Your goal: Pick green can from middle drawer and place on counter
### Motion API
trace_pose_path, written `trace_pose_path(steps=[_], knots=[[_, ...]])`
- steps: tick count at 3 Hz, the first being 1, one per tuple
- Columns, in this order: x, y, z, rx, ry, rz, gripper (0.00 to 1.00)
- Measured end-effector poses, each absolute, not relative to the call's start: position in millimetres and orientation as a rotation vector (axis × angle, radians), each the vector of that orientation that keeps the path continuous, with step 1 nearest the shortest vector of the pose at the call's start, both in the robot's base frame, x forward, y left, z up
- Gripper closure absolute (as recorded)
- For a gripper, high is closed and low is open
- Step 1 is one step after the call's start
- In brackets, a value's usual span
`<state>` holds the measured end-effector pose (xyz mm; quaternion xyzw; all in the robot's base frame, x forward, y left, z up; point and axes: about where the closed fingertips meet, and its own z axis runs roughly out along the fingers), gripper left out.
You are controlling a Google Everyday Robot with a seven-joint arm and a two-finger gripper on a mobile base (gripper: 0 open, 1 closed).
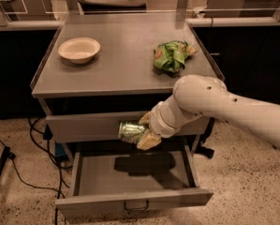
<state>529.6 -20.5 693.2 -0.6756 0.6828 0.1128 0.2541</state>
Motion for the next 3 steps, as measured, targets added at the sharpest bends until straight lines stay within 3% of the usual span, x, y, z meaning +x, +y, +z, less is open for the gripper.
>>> trace_pose_path(steps=[3], knots=[[541, -11, 804, -1.843, 1.813, 0.243, 1.00]])
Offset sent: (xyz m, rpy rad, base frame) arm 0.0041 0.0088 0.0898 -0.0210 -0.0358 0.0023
